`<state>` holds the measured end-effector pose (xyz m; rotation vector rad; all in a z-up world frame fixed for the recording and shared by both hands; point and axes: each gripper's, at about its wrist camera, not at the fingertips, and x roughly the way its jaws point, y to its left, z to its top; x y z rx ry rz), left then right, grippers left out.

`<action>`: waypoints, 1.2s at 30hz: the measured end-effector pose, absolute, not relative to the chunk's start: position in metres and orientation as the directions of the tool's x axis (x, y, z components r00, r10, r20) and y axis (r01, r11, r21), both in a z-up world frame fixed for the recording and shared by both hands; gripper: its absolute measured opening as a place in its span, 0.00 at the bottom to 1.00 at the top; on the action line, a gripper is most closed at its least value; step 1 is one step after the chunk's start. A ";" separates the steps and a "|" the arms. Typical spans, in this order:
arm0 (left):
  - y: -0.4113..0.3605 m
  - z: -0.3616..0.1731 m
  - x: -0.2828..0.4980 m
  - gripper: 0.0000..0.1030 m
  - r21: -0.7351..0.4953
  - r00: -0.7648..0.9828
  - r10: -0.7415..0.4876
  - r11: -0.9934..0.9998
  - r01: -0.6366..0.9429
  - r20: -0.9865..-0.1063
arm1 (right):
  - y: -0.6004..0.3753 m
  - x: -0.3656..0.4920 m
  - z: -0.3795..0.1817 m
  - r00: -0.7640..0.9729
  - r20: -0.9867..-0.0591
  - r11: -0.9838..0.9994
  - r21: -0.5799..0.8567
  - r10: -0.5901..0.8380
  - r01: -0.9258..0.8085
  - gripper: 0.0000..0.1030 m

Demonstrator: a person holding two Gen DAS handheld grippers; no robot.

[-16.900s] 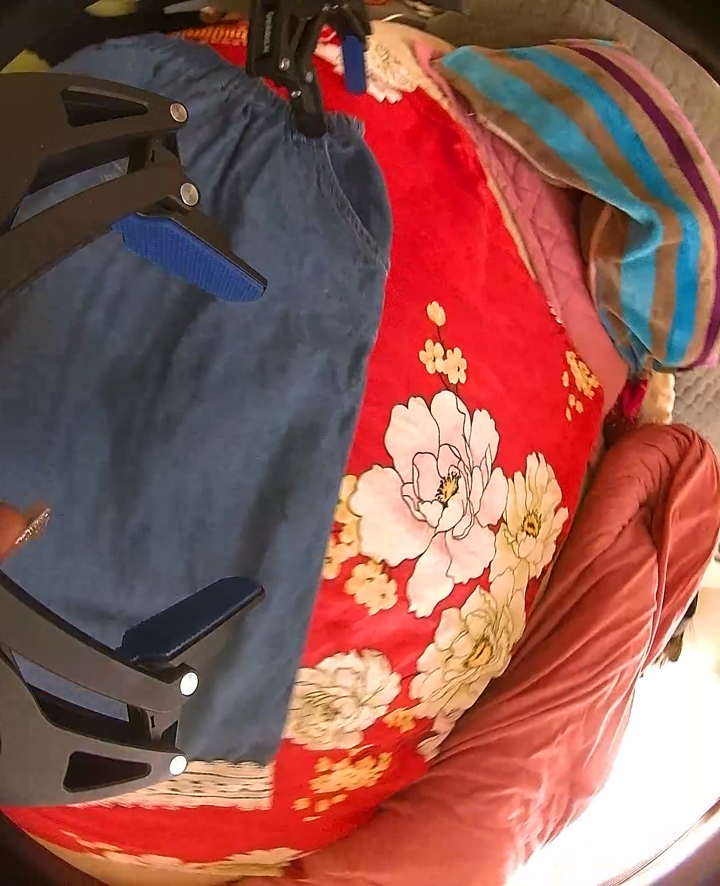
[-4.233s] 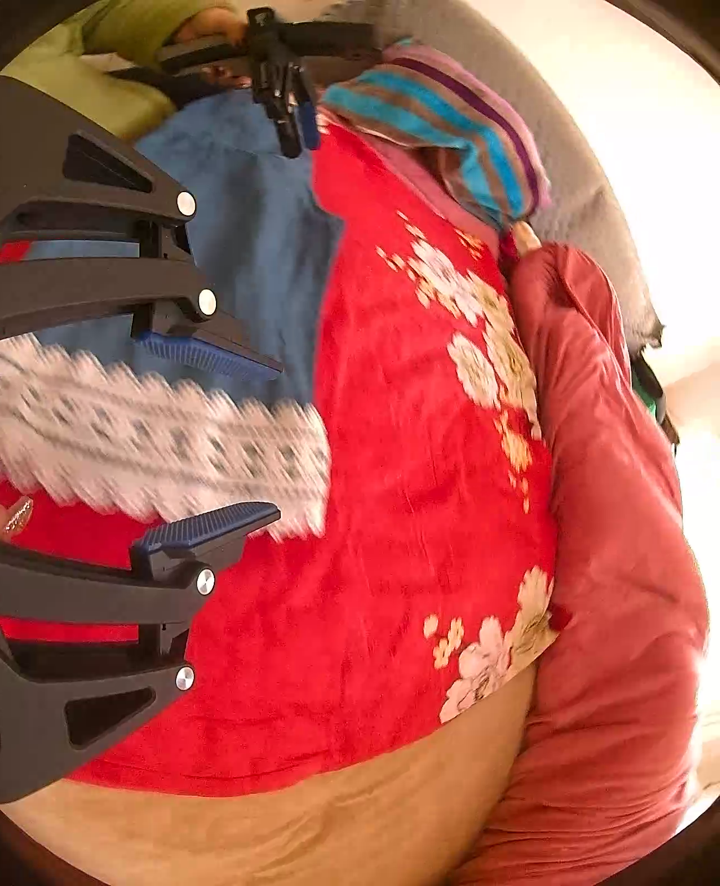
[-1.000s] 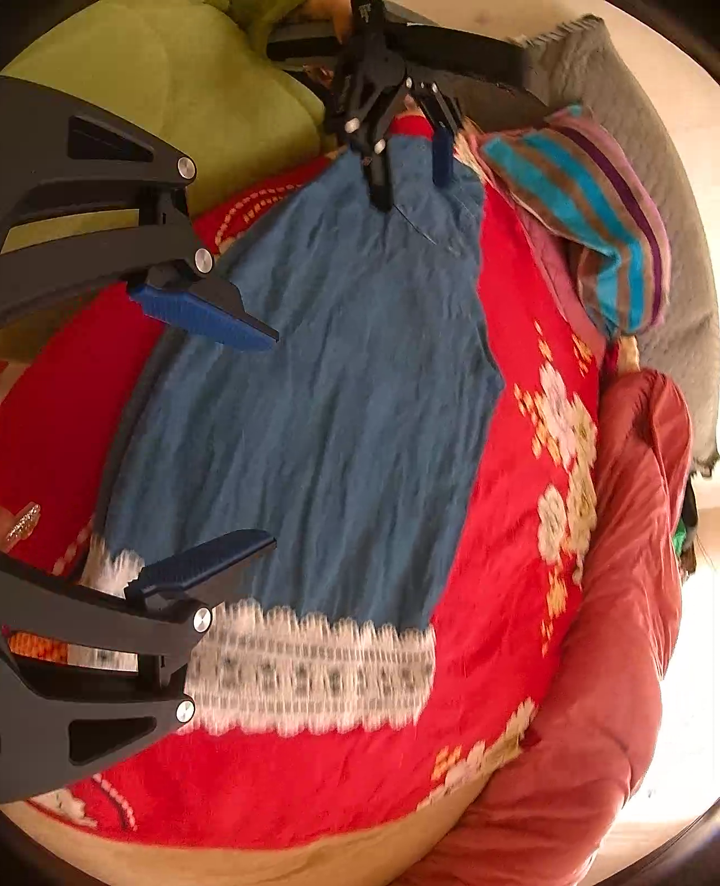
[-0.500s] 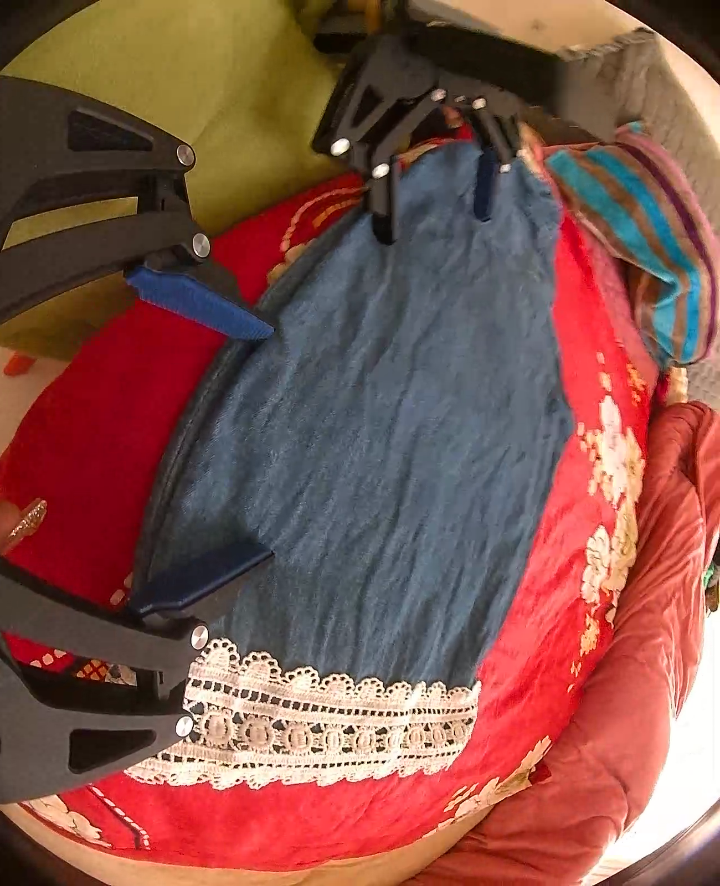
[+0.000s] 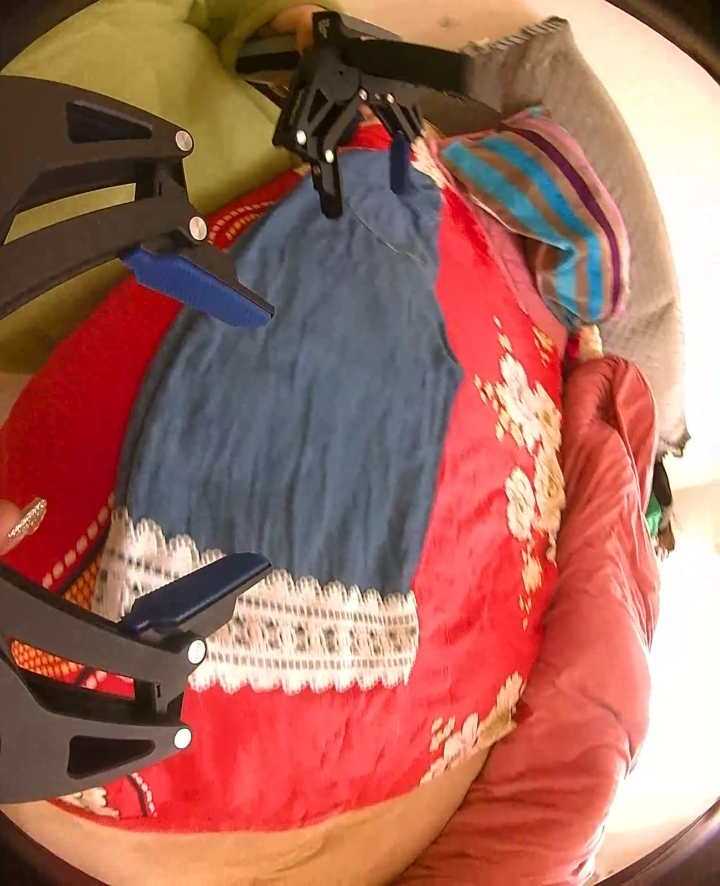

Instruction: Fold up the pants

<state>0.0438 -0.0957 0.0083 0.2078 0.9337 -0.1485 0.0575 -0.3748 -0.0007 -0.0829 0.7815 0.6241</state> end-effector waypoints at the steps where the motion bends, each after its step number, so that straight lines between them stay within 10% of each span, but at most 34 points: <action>1: -0.096 0.011 0.045 0.91 0.103 0.586 -0.044 0.971 0.216 -0.809 | -0.378 0.058 0.001 0.549 -0.676 0.823 0.155 0.491 -0.546 0.80; 36: -0.234 0.077 0.145 0.91 0.022 0.560 -0.269 0.889 0.458 -0.783 | -0.486 0.070 0.013 0.695 -0.622 0.931 0.202 0.362 -0.304 0.80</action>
